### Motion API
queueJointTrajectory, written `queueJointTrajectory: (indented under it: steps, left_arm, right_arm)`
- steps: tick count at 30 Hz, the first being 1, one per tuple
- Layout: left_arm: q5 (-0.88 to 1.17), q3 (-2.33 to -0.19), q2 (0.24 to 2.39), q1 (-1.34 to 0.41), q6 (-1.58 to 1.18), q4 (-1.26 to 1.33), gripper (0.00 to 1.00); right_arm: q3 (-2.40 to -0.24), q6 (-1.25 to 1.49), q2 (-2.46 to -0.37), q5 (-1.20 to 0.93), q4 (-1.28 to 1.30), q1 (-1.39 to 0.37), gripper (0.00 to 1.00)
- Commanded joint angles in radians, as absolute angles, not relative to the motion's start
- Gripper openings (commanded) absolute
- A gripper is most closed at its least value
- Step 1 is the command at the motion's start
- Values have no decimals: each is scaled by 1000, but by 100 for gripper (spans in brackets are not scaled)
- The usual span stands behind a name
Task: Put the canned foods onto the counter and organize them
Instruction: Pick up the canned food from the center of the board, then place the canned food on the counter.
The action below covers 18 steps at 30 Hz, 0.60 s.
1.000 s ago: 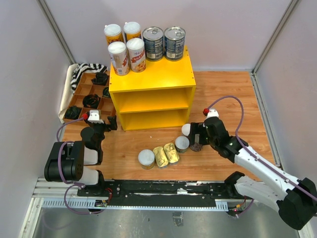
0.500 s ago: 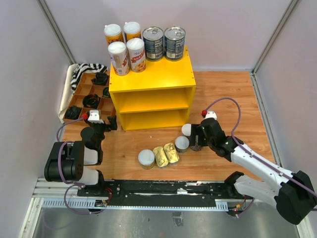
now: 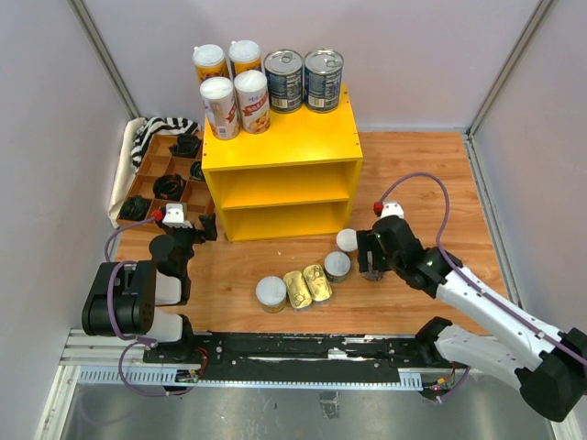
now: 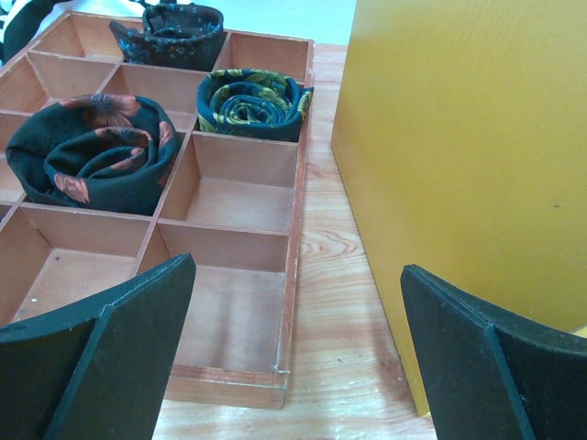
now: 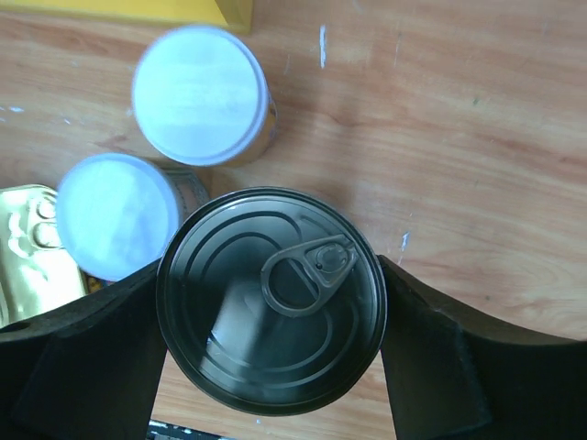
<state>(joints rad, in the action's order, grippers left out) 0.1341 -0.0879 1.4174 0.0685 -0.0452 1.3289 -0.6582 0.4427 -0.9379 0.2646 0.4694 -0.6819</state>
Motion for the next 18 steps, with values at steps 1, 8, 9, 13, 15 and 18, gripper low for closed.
queueJointTrajectory:
  steps: [1, 8, 9, 13, 15, 18]
  left_arm:
    - [140, -99, 1424, 64, -32, 1346, 100]
    - [140, -99, 1423, 63, -32, 1346, 100]
    - [140, -99, 1423, 64, -32, 1347, 100]
    - [140, -98, 1424, 63, -32, 1347, 100]
    - [140, -98, 1423, 64, -32, 1347, 100]
    - [139, -98, 1423, 63, -33, 1346, 100]
  right_arm:
    - [-844, 390, -877, 338, 525, -722, 10]
    - [-1061, 272, -882, 409, 597, -828, 8]
    - [-1091, 256, -891, 409, 597, -844, 8]
    - [-1230, 182, -952, 432, 609, -941, 6]
    - [-1304, 136, -987, 439, 610, -988, 4]
    - [-1409, 84, -1038, 416, 593, -1031, 4]
